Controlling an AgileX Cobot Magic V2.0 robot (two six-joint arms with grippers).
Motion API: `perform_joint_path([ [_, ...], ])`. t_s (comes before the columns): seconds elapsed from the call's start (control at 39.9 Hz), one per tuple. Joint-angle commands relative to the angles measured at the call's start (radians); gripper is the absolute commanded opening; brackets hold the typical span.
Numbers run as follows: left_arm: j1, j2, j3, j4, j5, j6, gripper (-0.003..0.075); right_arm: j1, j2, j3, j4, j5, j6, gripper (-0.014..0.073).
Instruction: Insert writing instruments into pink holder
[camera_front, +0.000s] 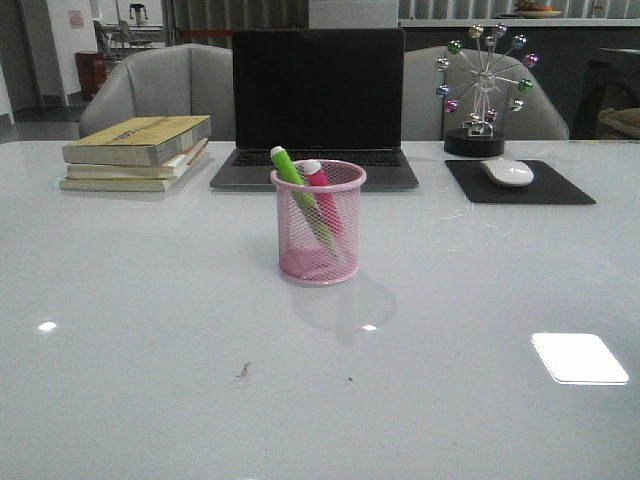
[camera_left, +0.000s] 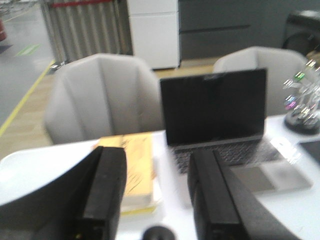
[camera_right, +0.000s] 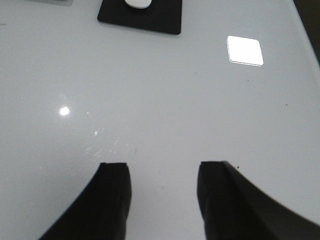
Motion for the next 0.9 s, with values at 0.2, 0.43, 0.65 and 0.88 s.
perform_joint_path([
  [0.2, 0.179, -0.288, 0.141, 0.092, 0.092, -0.003, 0.0375, -0.008, -0.005, -0.029, -0.012, -0.082, 0.001, 0.0426],
  [0.43, 0.214, -0.513, 0.436, 0.008, -0.045, -0.003, 0.0375, -0.008, -0.005, -0.029, -0.012, -0.078, 0.001, 0.0426],
  [0.65, 0.214, -0.682, 0.644, -0.030, -0.129, -0.003, 0.0375, -0.008, -0.005, -0.029, -0.012, -0.070, 0.001, 0.0426],
  [0.88, 0.214, -0.702, 0.658, -0.030, -0.152, -0.003, 0.0375, -0.008, -0.005, -0.029, -0.012, -0.070, 0.001, 0.0374],
])
